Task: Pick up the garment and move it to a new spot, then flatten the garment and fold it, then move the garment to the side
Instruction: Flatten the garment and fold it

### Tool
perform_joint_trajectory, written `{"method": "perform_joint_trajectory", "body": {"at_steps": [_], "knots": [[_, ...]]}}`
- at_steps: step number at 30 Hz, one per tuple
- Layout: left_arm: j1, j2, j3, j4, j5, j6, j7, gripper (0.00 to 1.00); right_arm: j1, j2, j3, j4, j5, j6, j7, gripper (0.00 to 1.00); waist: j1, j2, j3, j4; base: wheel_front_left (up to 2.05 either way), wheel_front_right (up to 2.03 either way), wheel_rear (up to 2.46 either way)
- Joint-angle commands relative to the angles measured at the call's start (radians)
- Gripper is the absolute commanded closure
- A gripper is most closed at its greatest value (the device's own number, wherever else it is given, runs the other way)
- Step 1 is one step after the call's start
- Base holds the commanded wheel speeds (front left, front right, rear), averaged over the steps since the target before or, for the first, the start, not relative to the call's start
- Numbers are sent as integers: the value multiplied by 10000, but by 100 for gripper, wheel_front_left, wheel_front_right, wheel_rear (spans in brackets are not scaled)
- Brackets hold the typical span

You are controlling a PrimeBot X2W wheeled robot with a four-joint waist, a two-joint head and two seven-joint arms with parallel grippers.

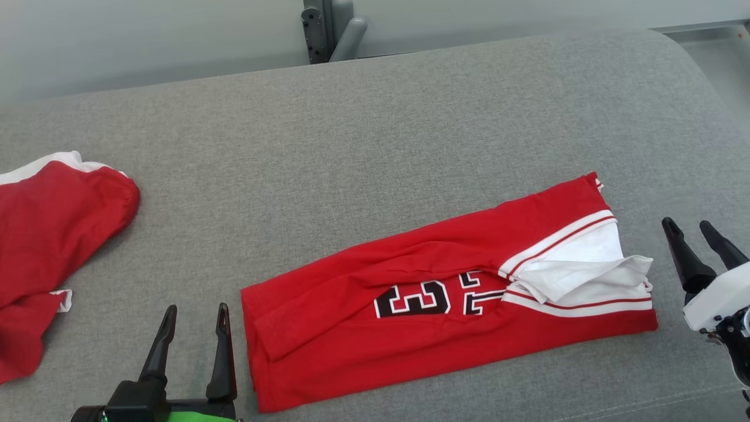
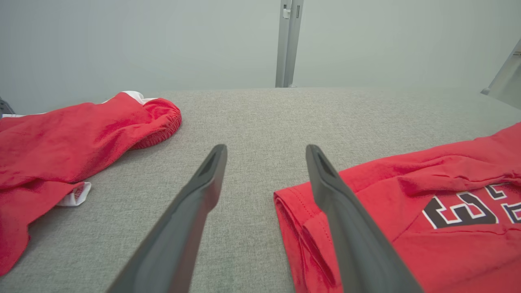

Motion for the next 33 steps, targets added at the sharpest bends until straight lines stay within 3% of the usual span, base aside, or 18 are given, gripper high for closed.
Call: {"method": "perform_joint_trajectory", "body": {"at_steps": [1,11,23,24,25,26,33], "knots": [[210,-172,154,-72,220,-30,-28,0,-215,142,-29,198,-114,-7,157,0,0,-1,23,207,0,0,0],[-118,-1364,854,72,1119,-672,-33,0,-1354,375,609,2349,-740,-7,920,0,0,-1,461,954,0,0,0],[-23,-2146,1488,356,1598,-1307,-33,0,-1566,33,1695,3322,334,-7,1374,0,0,-1,713,1356,0,0,0],[-51,-2162,1508,398,1594,-1353,-33,0,-1582,-1,1830,3297,464,-7,1430,29,0,-1,718,1358,0,0,0],[-81,-2174,1531,442,1591,-1399,-33,0,-1582,-40,1973,3242,629,-3,1463,68,0,-1,720,1357,0,0,0],[-101,-2186,1544,491,1594,-1444,-33,0,-1565,-71,2103,3169,809,-1,1472,100,0,-1,720,1349,0,0,0],[-134,-2245,1686,754,1477,-1596,-33,0,-1511,-898,2413,2945,2145,-15,1258,100,0,-1,606,1185,0,0,0]]}}
